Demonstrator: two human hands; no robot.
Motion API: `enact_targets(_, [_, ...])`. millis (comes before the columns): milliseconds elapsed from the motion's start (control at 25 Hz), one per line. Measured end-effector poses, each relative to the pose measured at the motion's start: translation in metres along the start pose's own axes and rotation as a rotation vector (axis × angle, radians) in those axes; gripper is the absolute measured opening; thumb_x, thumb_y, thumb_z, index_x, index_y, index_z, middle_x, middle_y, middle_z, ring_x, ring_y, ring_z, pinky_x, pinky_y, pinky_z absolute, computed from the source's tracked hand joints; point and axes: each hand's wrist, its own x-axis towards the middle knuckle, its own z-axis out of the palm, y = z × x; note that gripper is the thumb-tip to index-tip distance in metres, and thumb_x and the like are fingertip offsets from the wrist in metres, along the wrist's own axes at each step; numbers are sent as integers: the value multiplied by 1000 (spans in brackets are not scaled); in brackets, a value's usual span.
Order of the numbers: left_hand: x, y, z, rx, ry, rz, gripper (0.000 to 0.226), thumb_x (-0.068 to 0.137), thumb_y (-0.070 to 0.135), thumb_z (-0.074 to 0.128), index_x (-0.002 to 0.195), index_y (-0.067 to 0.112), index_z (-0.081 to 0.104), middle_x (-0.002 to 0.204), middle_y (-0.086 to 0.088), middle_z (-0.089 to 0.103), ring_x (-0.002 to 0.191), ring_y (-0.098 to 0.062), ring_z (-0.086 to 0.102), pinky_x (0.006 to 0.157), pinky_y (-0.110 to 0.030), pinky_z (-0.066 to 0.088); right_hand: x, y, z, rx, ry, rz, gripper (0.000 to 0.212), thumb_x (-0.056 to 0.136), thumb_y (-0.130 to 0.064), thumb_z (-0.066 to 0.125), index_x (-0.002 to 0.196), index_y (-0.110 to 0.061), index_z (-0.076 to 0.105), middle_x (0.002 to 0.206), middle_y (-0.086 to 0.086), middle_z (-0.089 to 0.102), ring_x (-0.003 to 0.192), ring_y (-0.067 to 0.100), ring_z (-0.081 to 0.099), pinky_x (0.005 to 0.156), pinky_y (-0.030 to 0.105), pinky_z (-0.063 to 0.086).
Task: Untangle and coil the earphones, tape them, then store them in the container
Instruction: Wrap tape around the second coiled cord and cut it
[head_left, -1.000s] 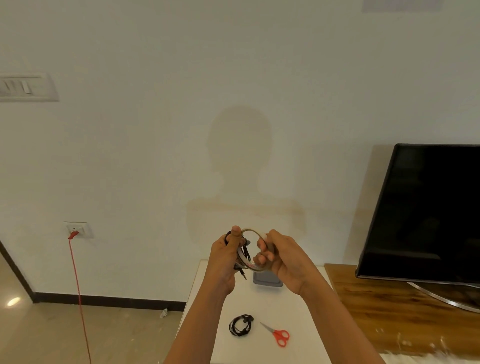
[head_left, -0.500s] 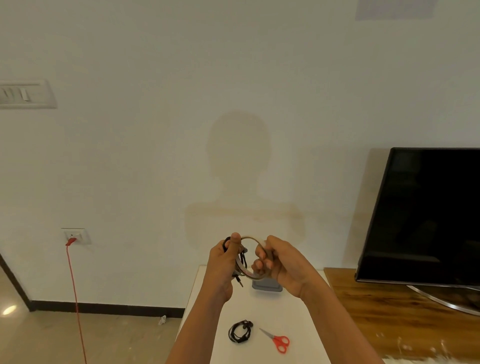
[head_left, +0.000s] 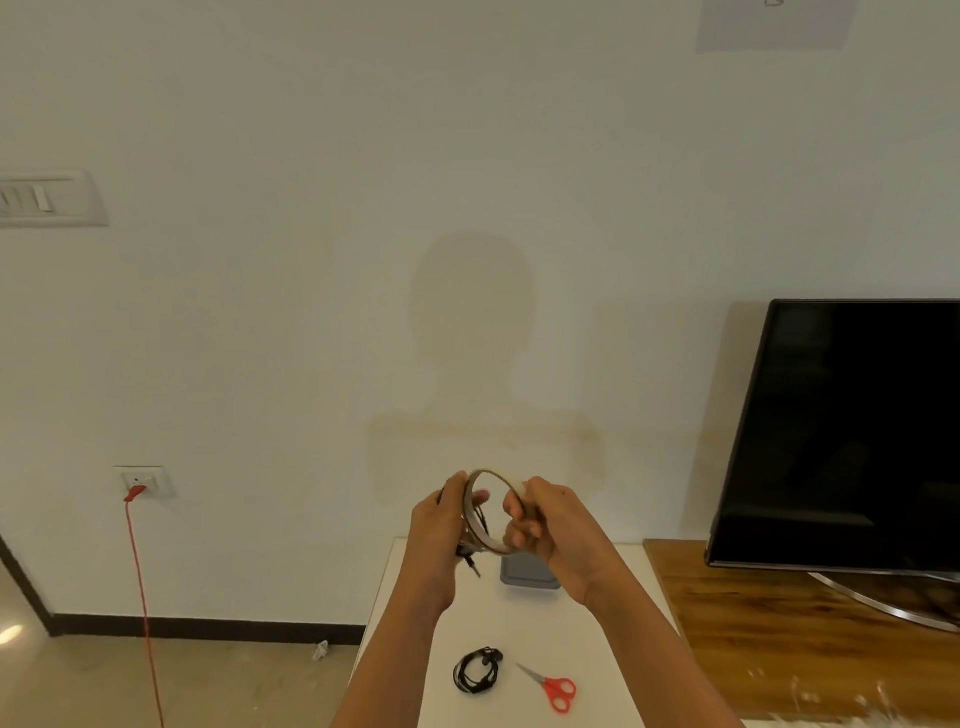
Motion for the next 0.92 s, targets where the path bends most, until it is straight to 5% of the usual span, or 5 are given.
enact_targets(120, [-2,9,-3,143,-32,227,27,92,31,57,72,12,58,63,1,47,62,-16,40,61,-30,38,1,-3,-1,-61,25,60,47,91,-14,35,48,-19,54,52,3,35,48,14,42,70,37,40])
enact_targets(240, [-6,10,2,225,-75,308,33,89,37,62,82,6,55,65,5,50,61,-8,46,63,-24,39,4,-4,2,-98,22,80,44,90,-18,36,50,-20,53,57,5,41,55,17,43,69,35,40])
enact_targets(360, [-8,7,5,214,-65,290,34,89,42,58,81,9,54,64,8,50,62,-9,46,63,-25,40,4,-5,3,-64,16,90,36,92,-16,34,63,-11,56,54,3,45,58,17,48,67,30,43])
enact_targets(520, [-3,4,6,157,-55,230,53,80,59,53,86,6,53,76,-8,48,71,-18,45,66,-33,41,-1,-14,2,21,-53,107,34,95,-8,29,74,-4,56,55,6,48,55,12,57,67,25,50])
enact_targets(920, [0,6,4,48,-74,200,65,72,64,56,95,3,56,83,-9,51,76,-24,48,70,-40,43,-4,-12,0,27,-96,27,36,97,-9,29,76,-4,58,55,4,51,59,15,55,73,28,48])
